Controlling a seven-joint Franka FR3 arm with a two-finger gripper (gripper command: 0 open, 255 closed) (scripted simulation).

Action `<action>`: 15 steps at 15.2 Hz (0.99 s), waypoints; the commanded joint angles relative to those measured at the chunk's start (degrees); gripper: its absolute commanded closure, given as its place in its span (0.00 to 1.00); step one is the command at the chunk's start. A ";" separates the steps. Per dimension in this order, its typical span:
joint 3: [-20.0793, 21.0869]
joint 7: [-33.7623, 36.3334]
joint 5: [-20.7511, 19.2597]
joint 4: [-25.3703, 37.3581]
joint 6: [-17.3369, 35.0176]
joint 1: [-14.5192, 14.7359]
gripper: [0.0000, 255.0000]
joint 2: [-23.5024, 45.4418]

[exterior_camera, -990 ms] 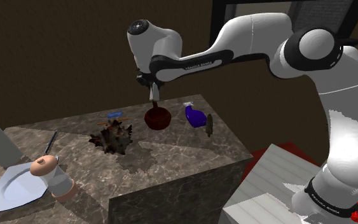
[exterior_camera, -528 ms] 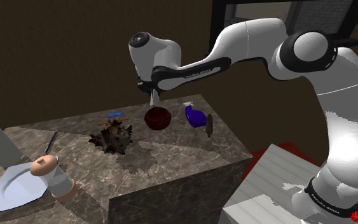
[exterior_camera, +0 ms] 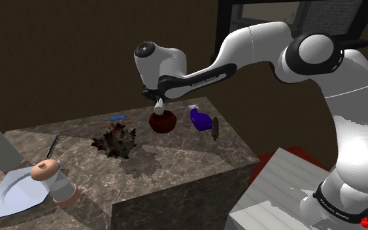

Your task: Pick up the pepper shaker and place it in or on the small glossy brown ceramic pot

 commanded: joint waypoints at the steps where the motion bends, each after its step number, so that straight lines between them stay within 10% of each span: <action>1: -0.01 0.03 -0.02 -0.02 0.04 0.00 1.00 0.01; 4: -0.01 0.03 -0.02 -0.02 0.04 0.00 1.00 0.01; 5: -0.01 0.03 -0.02 -0.02 0.04 0.00 0.00 0.01; 15: 2.37 -0.58 2.68 -0.30 -3.48 -0.03 0.00 -3.84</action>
